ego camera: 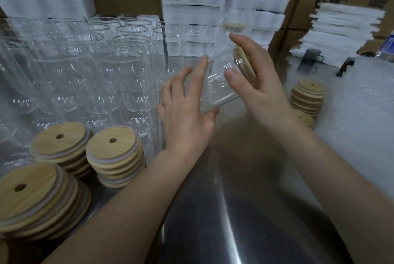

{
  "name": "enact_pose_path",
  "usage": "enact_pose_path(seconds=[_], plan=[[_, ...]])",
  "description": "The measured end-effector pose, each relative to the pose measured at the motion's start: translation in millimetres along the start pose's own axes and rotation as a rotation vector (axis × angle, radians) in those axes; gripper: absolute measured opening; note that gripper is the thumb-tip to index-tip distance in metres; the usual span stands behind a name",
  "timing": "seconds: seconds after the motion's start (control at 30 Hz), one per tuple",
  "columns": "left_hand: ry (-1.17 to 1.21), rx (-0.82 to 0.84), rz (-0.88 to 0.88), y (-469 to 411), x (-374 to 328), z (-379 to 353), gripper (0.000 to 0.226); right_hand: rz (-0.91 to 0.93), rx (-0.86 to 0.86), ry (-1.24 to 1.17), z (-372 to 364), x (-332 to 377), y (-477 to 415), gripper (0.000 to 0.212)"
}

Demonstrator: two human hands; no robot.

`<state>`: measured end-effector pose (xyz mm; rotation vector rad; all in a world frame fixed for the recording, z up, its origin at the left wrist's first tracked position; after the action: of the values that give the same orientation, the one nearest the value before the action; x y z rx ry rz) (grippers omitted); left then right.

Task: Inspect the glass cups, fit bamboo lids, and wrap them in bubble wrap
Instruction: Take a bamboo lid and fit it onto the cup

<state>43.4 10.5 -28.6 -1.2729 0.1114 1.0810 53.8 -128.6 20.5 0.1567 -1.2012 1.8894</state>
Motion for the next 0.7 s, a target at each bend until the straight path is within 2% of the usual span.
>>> enact_pose_path(seconds=[0.13, 0.27, 0.33, 0.47, 0.63, 0.7], plan=[[0.084, 0.033, -0.037, -2, 1, -4, 0.104, -0.183, -0.164, -0.21, -1, -5, 1, 0.04], [0.354, -0.03, -0.002, -4, -4, -6, 0.108, -0.62, -0.323, -0.488, 8, -25, -5, 0.024], [0.442, -0.024, 0.04, -3, -6, -5, 0.106, -0.815, -0.284, -0.638, 7, -36, -5, 0.028], [0.684, 0.069, 0.134, -1, -8, -5, 0.1, -0.963, -0.162, -0.855, -6, -46, 0, 0.039], [0.91, -0.001, 0.155, -3, -18, -3, 0.057, -1.018, 0.011, -0.906, -18, -48, 3, 0.055], [0.987, -0.072, 0.245, -6, -19, -1, 0.04, -1.003, 0.036, -0.916, -21, -47, 1, 0.052]])
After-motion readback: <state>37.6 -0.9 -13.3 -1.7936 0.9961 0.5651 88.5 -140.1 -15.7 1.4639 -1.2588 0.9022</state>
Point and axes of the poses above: each hand's wrist, its own y-axis away from the middle knuckle, its own z-axis out of the back of the hand, x = y × z, the point moved 1 cm from there along -y, towards the middle knuckle, and after that the axes turned 10 degrees about y, right-handed, at the moved point
